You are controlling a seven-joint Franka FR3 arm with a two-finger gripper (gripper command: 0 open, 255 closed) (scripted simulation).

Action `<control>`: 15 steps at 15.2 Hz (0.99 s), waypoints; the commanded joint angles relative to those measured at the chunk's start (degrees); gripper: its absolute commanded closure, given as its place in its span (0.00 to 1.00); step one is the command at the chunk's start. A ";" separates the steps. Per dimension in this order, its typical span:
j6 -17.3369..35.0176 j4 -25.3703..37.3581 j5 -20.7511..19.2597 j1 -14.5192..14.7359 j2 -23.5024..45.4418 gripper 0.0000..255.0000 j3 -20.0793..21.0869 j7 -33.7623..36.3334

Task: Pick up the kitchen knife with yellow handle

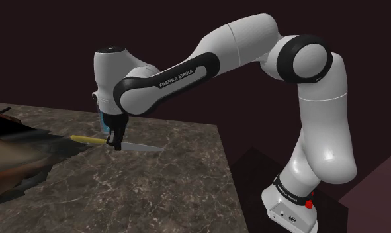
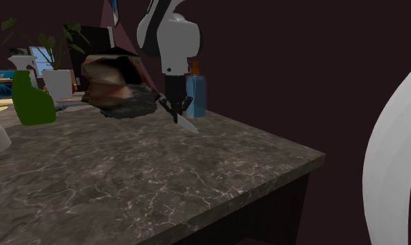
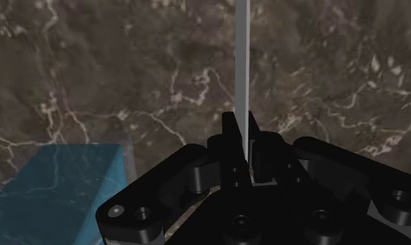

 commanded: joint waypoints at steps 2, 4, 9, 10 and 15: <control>-0.37 -0.47 0.27 -0.26 -0.85 1.00 0.14 -0.20; -1.58 0.10 0.57 -0.34 -1.52 1.00 0.30 -0.38; -4.69 1.78 1.24 -0.50 -3.04 1.00 0.67 -0.81; -5.33 2.16 1.36 -0.52 -3.31 1.00 0.74 -0.89; -8.59 4.29 1.93 -0.58 -4.52 1.00 1.02 -1.26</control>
